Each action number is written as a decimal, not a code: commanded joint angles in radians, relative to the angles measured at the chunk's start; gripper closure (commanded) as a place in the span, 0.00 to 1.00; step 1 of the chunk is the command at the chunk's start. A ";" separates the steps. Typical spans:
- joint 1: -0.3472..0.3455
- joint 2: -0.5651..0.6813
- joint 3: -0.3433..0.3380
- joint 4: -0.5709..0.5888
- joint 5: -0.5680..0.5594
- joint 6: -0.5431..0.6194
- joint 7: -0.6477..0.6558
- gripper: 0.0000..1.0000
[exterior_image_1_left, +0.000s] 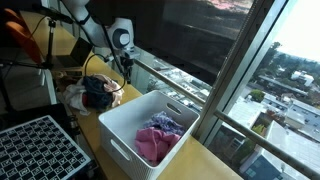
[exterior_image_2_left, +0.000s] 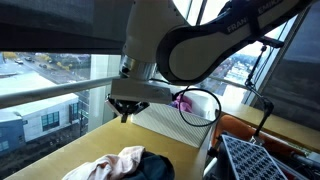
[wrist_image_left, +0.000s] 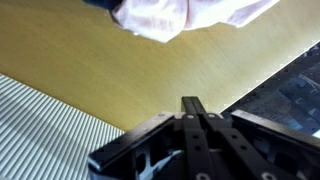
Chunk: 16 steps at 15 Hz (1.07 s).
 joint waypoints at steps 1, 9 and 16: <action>0.034 -0.042 0.049 -0.053 0.051 -0.013 0.031 1.00; 0.121 -0.044 0.132 -0.091 0.094 -0.038 0.117 0.60; 0.147 -0.046 0.158 -0.093 0.092 -0.078 0.142 0.08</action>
